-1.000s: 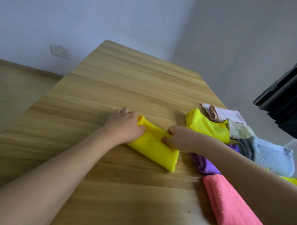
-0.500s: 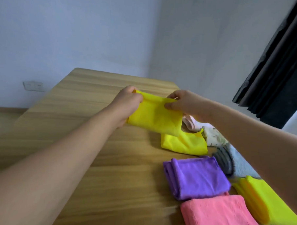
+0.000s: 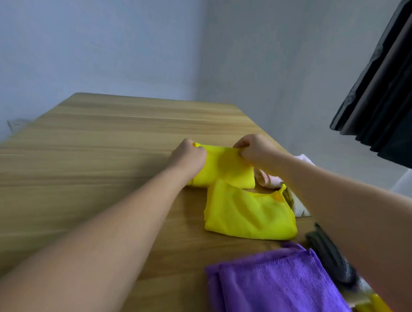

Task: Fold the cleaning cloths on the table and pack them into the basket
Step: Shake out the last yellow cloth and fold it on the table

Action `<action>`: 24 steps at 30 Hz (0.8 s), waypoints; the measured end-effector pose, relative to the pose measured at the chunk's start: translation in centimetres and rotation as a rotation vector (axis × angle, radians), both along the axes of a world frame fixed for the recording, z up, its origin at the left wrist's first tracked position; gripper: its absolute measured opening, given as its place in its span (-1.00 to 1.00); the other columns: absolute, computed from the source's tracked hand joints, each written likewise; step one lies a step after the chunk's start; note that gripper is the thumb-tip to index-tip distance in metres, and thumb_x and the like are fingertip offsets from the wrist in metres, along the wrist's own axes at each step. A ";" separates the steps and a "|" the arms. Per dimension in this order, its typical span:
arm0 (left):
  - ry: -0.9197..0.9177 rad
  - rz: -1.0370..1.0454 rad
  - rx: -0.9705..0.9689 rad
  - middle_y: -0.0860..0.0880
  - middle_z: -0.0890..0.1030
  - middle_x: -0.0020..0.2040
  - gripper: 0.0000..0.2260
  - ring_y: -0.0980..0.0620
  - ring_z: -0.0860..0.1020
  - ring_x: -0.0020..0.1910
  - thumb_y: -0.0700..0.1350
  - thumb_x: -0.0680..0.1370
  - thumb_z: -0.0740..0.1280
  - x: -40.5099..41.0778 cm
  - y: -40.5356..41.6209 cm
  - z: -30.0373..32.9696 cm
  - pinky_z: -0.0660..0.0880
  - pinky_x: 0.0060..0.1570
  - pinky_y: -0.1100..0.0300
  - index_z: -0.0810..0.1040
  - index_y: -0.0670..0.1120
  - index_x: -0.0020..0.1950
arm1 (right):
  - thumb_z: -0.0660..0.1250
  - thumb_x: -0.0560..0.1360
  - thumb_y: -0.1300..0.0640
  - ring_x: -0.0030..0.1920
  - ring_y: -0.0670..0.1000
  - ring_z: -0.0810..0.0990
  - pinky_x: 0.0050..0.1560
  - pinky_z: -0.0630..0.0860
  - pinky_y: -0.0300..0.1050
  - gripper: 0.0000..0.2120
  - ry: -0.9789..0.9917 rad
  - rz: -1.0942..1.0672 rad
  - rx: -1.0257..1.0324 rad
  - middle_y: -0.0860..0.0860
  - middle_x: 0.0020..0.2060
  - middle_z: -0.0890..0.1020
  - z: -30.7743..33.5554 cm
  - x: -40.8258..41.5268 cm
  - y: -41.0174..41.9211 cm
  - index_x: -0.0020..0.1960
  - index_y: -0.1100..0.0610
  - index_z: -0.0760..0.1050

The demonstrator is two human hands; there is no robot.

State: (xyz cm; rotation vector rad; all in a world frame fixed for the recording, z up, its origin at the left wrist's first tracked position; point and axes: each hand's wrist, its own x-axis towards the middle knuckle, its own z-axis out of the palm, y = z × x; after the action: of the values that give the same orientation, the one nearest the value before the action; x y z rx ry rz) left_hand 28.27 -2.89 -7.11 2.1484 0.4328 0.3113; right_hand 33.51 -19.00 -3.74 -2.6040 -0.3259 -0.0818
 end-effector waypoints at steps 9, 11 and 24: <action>0.128 0.072 0.355 -0.14 0.35 0.35 -0.62 -0.18 0.24 0.38 0.13 0.52 0.10 0.8 0.8 -1.4 0.12 0.35 -0.05 0.40 0.03 0.28 | 0.18 0.48 0.34 0.24 0.04 0.50 0.16 0.40 -0.19 -0.60 -0.110 0.194 -0.006 0.05 0.21 0.57 0.2 2.4 -2.2 0.28 0.13 0.50; 0.061 0.008 0.401 -0.14 0.39 0.34 -0.64 -0.18 0.28 0.36 0.12 0.52 0.08 1.1 -0.4 1.1 0.16 0.33 -0.05 0.44 0.04 0.23 | 0.13 0.42 0.44 0.29 0.01 0.43 0.18 0.38 -0.16 -0.47 0.000 0.193 0.089 0.06 0.28 0.50 2.0 3.0 -4.4 0.34 0.13 0.43; 0.435 -0.401 0.744 -0.04 -0.07 0.59 -0.41 -0.13 -0.06 0.55 0.29 0.59 -0.13 4.5 -5.5 -1.5 -0.09 0.49 -0.12 -0.01 0.07 0.57 | 0.15 0.42 -0.19 0.36 0.08 0.31 0.29 0.27 0.02 -0.30 0.335 0.000 -0.360 0.04 0.48 0.25 -3.1 4.8 -9.5 0.51 -0.05 0.08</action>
State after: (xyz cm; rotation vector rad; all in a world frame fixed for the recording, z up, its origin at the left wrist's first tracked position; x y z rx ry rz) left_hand 32.75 -8.39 -8.62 2.9767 0.1095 -0.2816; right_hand 38.34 -28.46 -6.82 -2.9044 -0.2350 0.4483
